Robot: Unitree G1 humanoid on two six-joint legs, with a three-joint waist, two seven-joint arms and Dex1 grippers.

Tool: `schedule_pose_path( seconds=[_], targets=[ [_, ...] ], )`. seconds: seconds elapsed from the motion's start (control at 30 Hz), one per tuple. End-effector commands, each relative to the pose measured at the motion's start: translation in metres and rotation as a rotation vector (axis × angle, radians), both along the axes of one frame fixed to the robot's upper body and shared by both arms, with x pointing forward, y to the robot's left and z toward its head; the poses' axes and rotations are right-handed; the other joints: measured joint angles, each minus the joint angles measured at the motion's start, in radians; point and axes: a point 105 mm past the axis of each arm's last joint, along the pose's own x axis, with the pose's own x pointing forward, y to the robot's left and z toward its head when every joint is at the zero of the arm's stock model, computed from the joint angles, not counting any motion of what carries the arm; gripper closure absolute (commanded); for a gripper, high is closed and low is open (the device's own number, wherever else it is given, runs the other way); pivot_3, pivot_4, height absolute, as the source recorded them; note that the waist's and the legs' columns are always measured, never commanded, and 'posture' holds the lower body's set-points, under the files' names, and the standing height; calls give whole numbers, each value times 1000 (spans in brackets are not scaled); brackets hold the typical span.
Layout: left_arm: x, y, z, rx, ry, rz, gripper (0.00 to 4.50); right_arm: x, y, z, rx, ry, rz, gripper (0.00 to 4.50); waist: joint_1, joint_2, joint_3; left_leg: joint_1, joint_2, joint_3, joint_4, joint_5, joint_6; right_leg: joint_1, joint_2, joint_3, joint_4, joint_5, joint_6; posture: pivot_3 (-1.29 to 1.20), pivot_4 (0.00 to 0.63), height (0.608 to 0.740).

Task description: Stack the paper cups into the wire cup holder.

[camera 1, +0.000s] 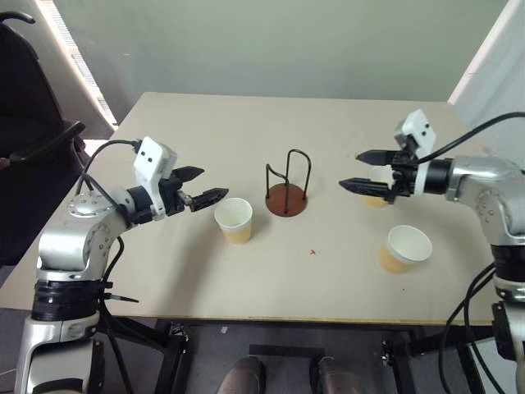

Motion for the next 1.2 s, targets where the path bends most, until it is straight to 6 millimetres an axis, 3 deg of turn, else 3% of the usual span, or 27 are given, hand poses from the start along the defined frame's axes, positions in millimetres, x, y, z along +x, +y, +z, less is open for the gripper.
schedule_pose_path(
  seconds=[0.03, 0.17, 0.5, 0.87, 1.2],
  targets=[
    [0, -3, 14, 15, -54, -20, 0, -1, -4, 24, 14, -72, -6, 49, 0, 0, 0, 0, 0, 0, 0, 0, 0, 0, 0, 0, 0, 0, 0, 0, 150, 740],
    [2, -13, 11, 11, -41, -43, 0, -2, -8, 22, 13, -71, -34, 49, 1, 0, 0, 0, 0, 0, -1, 0, 0, 0, 0, 0, 0, 0, 0, 0, 150, 740],
    [-9, -61, 11, 33, 24, -264, 0, -14, -32, 31, -1, -104, -119, 49, 6, 0, 0, 0, 0, 0, -1, 0, -1, 0, 0, 0, 0, 0, 0, 0, 150, 740],
    [6, -85, 1, 36, 35, -286, 0, -25, -39, 37, -3, -115, -171, 49, 6, 0, 0, 1, 0, 0, -1, 1, -1, 0, 0, 0, 0, 1, 2, 0, 150, 740],
    [22, -95, -9, 47, 23, -248, 0, -27, -40, 38, -12, -125, -181, 49, 6, -1, 0, 0, 0, 0, -1, 2, -1, 0, 0, 0, 0, 2, 3, 0, 150, 740]
  ],
)
